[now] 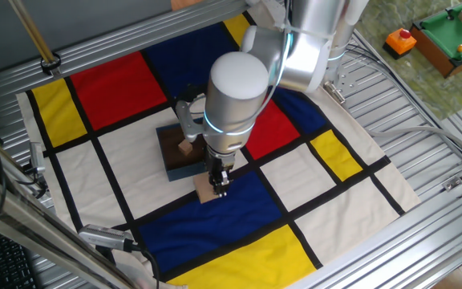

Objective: Take everything out of the gift box

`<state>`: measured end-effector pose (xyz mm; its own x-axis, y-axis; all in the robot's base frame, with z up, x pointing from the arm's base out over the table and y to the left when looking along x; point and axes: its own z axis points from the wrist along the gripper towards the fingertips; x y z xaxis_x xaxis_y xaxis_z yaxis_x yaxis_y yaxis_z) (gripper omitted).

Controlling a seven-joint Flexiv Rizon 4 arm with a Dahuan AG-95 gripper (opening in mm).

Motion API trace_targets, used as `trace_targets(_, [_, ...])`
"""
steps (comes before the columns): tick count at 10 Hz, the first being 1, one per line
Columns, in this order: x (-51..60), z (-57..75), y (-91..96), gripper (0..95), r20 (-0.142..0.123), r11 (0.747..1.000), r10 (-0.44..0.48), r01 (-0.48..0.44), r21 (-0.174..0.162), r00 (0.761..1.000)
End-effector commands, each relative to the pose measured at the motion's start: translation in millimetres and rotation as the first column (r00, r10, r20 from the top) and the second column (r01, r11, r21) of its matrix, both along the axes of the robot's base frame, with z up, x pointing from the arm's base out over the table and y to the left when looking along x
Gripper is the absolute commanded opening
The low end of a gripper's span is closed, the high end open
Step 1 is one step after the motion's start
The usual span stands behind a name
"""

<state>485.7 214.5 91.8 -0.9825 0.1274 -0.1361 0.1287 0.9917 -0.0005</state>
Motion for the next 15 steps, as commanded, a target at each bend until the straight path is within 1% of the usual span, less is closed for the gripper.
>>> trace_targets(1, [0.6, -1.7, 0.0, 76.0, -0.003, 0.999, 0.049, -0.049, -0.008, 0.999])
trace_targets(2, [0.6, -2.1, -0.1, 76.0, -0.003, 0.998, 0.055, -0.055, -0.009, 0.999])
trace_targets(3, [0.5, -2.2, -0.2, 95.0, -0.002, 0.998, 0.061, -0.061, -0.011, 0.998])
trace_targets(6, [0.5, -2.1, -0.1, 95.0, -0.006, 0.997, 0.075, -0.075, -0.016, 0.997])
trace_targets(7, [0.3, -1.3, 0.0, 76.0, -0.009, 0.996, 0.084, -0.084, -0.027, 0.996])
trace_targets(8, [0.1, 3.0, -2.5, 76.0, -0.009, 0.994, 0.1, -0.1, -0.046, 0.995])
trace_targets(9, [0.3, 10.4, -8.9, 76.0, -0.013, 0.991, 0.12, -0.12, -0.054, 0.993])
trace_targets(10, [0.4, 20.6, -19.7, 76.0, -0.015, 0.988, 0.145, -0.146, -0.056, 0.989])
trace_targets(12, [0.5, 35.7, -44.1, 76.0, -0.023, 0.979, 0.194, -0.195, -0.056, 0.981])
trace_targets(13, [0.0, 41.3, -56.0, 76.0, -0.03, 0.977, 0.207, -0.208, -0.049, 0.978])
trace_targets(15, [-2.3, 50.3, -83.2, 76.0, -0.031, 0.969, 0.238, -0.24, -0.054, 0.971])
